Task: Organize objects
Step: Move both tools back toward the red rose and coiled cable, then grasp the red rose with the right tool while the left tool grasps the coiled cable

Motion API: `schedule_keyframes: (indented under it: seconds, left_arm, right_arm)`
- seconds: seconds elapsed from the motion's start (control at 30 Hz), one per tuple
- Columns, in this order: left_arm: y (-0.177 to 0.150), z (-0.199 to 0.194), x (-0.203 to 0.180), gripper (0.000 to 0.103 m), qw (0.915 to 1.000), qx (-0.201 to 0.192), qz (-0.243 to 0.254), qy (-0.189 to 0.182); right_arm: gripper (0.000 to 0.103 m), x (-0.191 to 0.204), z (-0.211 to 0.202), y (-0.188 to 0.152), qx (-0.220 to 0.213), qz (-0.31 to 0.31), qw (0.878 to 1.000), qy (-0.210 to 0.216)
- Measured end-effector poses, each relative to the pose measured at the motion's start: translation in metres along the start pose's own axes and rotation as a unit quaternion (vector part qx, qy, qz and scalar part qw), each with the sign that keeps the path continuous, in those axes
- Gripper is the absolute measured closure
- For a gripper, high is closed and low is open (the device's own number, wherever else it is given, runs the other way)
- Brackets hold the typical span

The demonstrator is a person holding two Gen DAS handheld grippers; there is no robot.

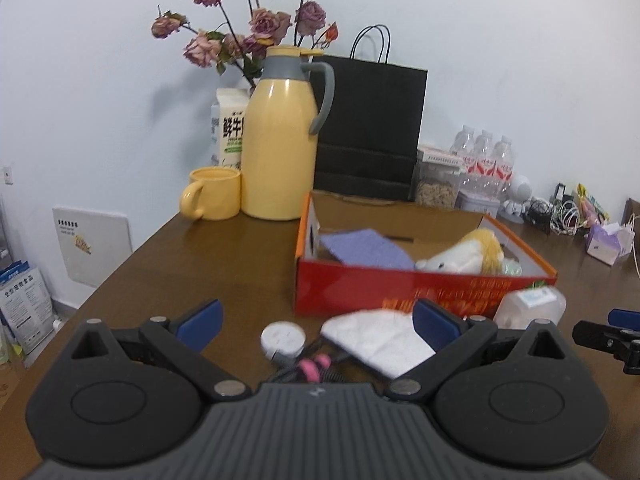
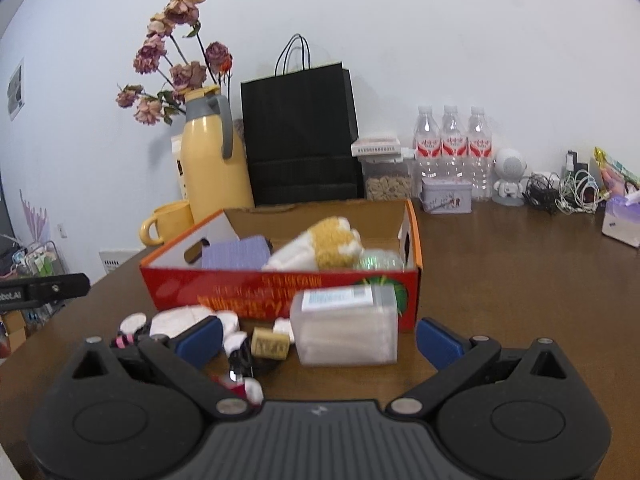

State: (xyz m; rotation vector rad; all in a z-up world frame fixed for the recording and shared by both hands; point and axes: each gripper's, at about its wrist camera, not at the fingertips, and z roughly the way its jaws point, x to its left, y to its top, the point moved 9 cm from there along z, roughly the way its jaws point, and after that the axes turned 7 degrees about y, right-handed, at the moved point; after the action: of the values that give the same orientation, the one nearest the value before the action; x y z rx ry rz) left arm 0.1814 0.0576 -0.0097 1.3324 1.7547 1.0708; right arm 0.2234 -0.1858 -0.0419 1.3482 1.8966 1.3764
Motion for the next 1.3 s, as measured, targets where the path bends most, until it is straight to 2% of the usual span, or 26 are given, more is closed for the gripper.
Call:
schedule_keyframes:
  seconds: [0.27, 0.47, 0.57, 0.63, 0.7, 0.73, 0.77, 1.0, 1.2, 1.3]
  left_arm:
    - [-0.036, -0.006, 0.002, 0.0, 0.9995, 0.029, 0.012, -0.007]
    - [-0.045, -0.004, 0.007, 0.0, 0.9992, 0.039, 0.011, -0.004]
    - [-0.049, -0.005, 0.012, 0.0, 0.999, 0.043, 0.009, -0.002]
    - [-0.051, -0.005, 0.015, 0.0, 0.999, 0.045, 0.008, -0.001]
    - [-0.053, -0.005, 0.018, 0.0, 0.9989, 0.046, 0.006, 0.0]
    - [-0.054, -0.005, 0.02, 0.0, 0.9989, 0.046, 0.005, 0.002]
    - [-0.054, -0.005, 0.021, 0.0, 0.9989, 0.046, 0.004, 0.003]
    - [-0.055, -0.004, 0.018, 0.0, 0.999, 0.045, 0.006, 0.0]
    - [-0.059, -0.003, 0.014, 0.0, 0.9986, 0.05, 0.015, -0.003]
    - [-0.063, 0.001, 0.011, 0.0, 0.9982, 0.056, 0.021, -0.004]
  right_arm:
    - [0.0, 0.019, 0.003, -0.041, 0.045, -0.023, 0.999, 0.019]
    - [0.0, 0.048, 0.026, -0.055, 0.076, -0.052, 0.995, 0.047]
    - [0.0, 0.062, 0.043, -0.06, 0.091, -0.075, 0.992, 0.047]
    - [0.007, 0.068, 0.051, -0.062, 0.098, -0.089, 0.99, 0.045]
    - [0.023, 0.072, 0.057, -0.064, 0.104, -0.096, 0.989, 0.044]
    - [0.028, 0.073, 0.058, -0.065, 0.109, -0.097, 0.988, 0.043]
    - [0.037, 0.074, 0.058, -0.065, 0.109, -0.097, 0.988, 0.045]
    - [0.055, 0.078, 0.05, -0.067, 0.091, -0.114, 0.988, 0.052]
    - [0.057, 0.075, 0.031, -0.052, 0.034, -0.109, 0.992, 0.06]
    - [0.058, 0.06, 0.022, -0.039, 0.006, -0.102, 0.994, 0.041]
